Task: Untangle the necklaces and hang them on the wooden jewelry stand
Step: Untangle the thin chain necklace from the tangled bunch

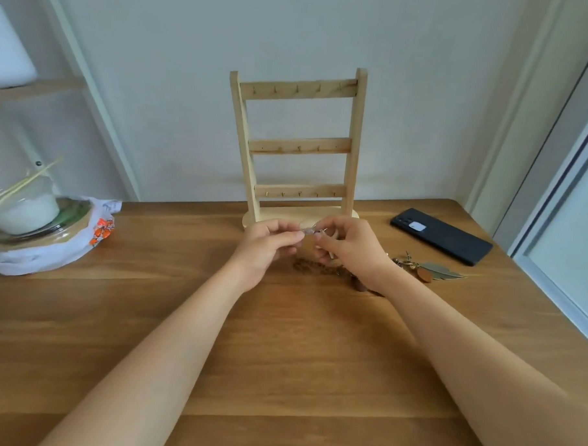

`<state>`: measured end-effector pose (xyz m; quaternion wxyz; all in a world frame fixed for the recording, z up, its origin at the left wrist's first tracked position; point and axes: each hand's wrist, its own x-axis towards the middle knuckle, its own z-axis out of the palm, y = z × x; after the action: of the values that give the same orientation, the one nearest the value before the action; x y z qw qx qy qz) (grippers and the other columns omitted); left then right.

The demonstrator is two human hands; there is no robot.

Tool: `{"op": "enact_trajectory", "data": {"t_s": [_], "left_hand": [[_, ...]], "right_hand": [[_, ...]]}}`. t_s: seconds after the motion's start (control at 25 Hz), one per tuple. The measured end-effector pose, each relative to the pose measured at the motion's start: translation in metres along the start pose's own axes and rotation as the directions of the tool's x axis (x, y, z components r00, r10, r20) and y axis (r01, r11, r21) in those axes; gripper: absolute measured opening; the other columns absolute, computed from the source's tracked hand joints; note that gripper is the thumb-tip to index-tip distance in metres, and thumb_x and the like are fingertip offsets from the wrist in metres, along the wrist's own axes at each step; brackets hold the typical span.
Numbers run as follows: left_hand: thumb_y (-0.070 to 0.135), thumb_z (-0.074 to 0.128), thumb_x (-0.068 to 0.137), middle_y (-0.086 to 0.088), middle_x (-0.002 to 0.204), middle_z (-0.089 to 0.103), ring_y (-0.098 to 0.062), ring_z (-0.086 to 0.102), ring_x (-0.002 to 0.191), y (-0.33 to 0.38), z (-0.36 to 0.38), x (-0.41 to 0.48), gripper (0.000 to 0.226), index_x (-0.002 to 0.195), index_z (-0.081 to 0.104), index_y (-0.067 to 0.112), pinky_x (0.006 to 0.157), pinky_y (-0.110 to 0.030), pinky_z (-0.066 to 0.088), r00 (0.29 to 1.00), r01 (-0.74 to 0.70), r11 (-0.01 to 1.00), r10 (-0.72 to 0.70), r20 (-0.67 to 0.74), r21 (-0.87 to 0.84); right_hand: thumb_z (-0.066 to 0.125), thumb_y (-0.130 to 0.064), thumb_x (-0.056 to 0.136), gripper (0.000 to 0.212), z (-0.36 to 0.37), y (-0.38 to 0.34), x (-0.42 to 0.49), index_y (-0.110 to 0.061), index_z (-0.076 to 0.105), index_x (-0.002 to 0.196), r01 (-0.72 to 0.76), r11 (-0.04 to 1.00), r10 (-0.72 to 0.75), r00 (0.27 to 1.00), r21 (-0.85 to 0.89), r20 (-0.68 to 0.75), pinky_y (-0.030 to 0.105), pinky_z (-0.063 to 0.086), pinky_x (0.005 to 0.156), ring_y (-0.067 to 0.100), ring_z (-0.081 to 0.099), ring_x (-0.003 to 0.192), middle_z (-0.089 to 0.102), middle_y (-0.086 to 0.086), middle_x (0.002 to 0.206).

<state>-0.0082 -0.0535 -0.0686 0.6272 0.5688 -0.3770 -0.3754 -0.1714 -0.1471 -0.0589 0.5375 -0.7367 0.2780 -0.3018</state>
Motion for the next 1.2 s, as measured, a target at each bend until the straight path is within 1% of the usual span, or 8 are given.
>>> {"op": "enact_trajectory", "data": {"t_s": [0.24,0.4,0.52,0.6,0.8,0.96,1.08,1.2], "left_hand": [[0.004,0.066,0.092,-0.003,0.077,0.065,-0.013,0.061,0.074,-0.007,0.002,0.004,0.009,0.086,0.070,0.008,0.070,-0.024,0.053,0.995,-0.022,0.997,0.014,0.102,0.078],[0.005,0.059,0.096,0.001,0.073,0.061,-0.011,0.056,0.073,-0.010,0.008,-0.001,0.016,0.083,0.065,0.012,0.070,-0.025,0.049,0.982,-0.020,0.996,0.003,0.189,0.087],[0.019,0.063,0.086,0.004,0.071,0.057,-0.010,0.053,0.071,-0.009,0.010,-0.005,0.008,0.081,0.066,0.014,0.069,-0.026,0.045,0.987,-0.050,0.997,0.040,0.157,0.061],[0.025,0.062,0.084,0.005,0.071,0.056,-0.010,0.051,0.072,-0.008,0.010,-0.008,0.013,0.084,0.066,0.013,0.069,-0.027,0.044,0.986,-0.080,0.992,0.065,0.155,0.094],[0.027,0.059,0.085,0.007,0.072,0.060,-0.010,0.054,0.075,-0.005,0.010,-0.015,0.013,0.078,0.065,0.018,0.073,-0.030,0.043,0.977,-0.098,0.983,0.065,0.204,0.157],[0.018,0.061,0.092,0.005,0.071,0.059,-0.012,0.053,0.074,-0.003,0.012,-0.015,0.016,0.077,0.064,0.018,0.071,-0.028,0.043,0.981,-0.129,0.988,0.115,0.154,0.089],[0.013,0.063,0.096,0.004,0.081,0.067,-0.012,0.058,0.082,-0.004,0.010,-0.014,0.015,0.084,0.072,0.017,0.073,-0.028,0.045,0.992,-0.100,0.995,0.100,0.076,0.006],[0.015,0.068,0.093,0.004,0.081,0.070,-0.010,0.059,0.080,-0.004,0.008,-0.012,0.013,0.084,0.076,0.020,0.074,-0.029,0.045,0.995,-0.098,0.994,0.099,-0.011,0.039]], "right_hand": [[0.066,-0.017,0.097,0.006,-0.010,0.010,0.010,-0.012,0.070,0.097,0.046,0.997,-0.046,0.999,-0.063,0.000,0.023,0.055,0.063,0.014,0.064,0.063,0.072,0.014,0.079],[0.065,-0.008,0.096,0.009,-0.015,0.014,0.005,-0.007,0.070,0.103,0.024,0.996,-0.027,0.999,0.089,0.036,0.025,0.053,0.061,0.016,0.060,0.066,0.068,0.009,0.081],[0.074,-0.019,0.091,0.011,-0.016,0.011,0.000,-0.015,0.075,0.101,0.100,0.995,-0.100,0.994,0.003,0.044,0.026,0.050,0.058,0.020,0.053,0.058,0.060,0.014,0.074],[0.077,-0.026,0.088,0.013,-0.015,0.010,-0.003,-0.014,0.076,0.094,0.134,0.990,-0.131,0.990,-0.052,0.043,0.028,0.048,0.055,0.021,0.052,0.054,0.061,0.015,0.068],[0.072,-0.021,0.092,0.014,-0.009,0.011,-0.006,-0.007,0.074,0.092,0.066,0.996,-0.069,0.997,0.057,0.047,0.035,0.053,0.066,0.026,0.060,0.066,0.069,0.023,0.079],[0.067,-0.014,0.095,0.013,-0.004,0.010,-0.005,-0.006,0.073,0.088,0.016,0.990,-0.023,0.998,0.142,0.054,0.030,0.052,0.062,0.026,0.058,0.073,0.067,0.013,0.081],[0.066,-0.012,0.096,0.013,-0.008,0.008,-0.005,-0.007,0.071,0.086,0.016,0.989,-0.025,0.998,0.145,0.061,0.026,0.051,0.059,0.021,0.057,0.074,0.065,0.011,0.080],[0.067,-0.013,0.095,0.012,-0.013,0.008,-0.004,-0.007,0.071,0.086,0.016,0.990,-0.022,0.999,0.138,0.046,0.027,0.050,0.058,0.017,0.058,0.072,0.065,0.009,0.079]]}}
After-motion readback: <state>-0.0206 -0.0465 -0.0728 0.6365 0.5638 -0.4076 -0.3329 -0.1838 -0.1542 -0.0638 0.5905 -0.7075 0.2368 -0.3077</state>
